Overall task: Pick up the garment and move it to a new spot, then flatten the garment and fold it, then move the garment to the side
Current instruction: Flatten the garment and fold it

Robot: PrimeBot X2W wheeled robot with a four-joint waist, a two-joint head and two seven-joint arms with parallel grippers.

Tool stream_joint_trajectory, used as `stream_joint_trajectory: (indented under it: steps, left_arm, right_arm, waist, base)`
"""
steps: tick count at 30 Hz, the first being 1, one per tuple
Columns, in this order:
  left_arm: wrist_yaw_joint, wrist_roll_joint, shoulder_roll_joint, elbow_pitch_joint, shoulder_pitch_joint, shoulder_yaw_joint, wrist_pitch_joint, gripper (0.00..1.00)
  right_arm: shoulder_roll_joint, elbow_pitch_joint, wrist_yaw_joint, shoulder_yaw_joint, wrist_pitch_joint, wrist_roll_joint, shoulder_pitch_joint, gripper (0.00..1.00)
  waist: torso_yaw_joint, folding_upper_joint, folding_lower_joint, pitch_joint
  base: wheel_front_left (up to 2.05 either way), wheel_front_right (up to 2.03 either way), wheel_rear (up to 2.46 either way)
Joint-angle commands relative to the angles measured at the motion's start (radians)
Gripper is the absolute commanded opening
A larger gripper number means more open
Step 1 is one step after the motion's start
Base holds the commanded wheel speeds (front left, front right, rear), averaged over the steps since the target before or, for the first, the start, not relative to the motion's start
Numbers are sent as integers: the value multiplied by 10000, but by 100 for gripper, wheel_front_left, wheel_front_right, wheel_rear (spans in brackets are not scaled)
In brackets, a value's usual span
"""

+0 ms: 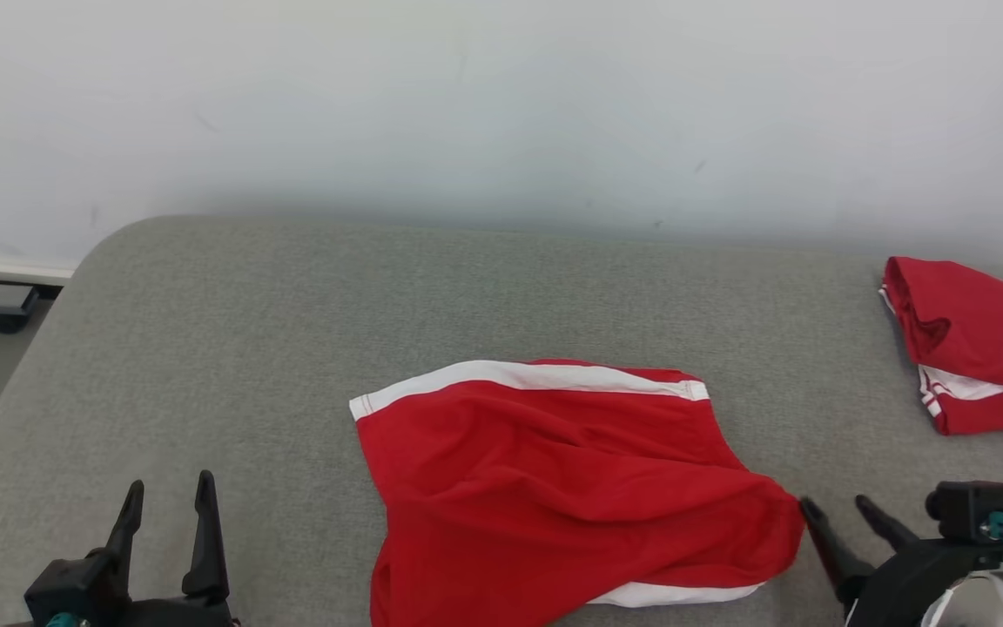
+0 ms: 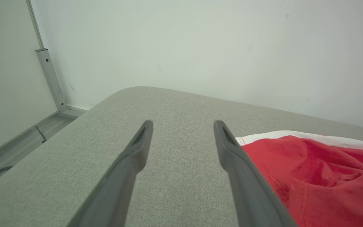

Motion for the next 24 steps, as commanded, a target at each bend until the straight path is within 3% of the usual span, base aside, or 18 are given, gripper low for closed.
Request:
stream_joint_trajectory:
  steps: [1, 17, 24]
  left_arm:
    - [1, 87, -11, -120, 81, 43, -62, 100]
    - [202, 241, 2, -848, 855, 361, -62, 100]
    - [284, 152, 75, -963, 1053, 477, -62, 100]
  right_arm:
    - [-86, -82, -4, -162, -217, -186, 56, 100]
    - [291, -826, -4, -788, -2986, -1225, 437, 100]
    - [298, -722, -4, -674, -3511, -1089, 531, 100]
  waist:
    - [-223, 0, 0, -30]
    - [-1039, 0, 0, -341]
    - [-1301, 0, 0, -427]
  base:
    - [0, 0, 0]
    - [0, 0, 0]
    - [0, 0, 0]
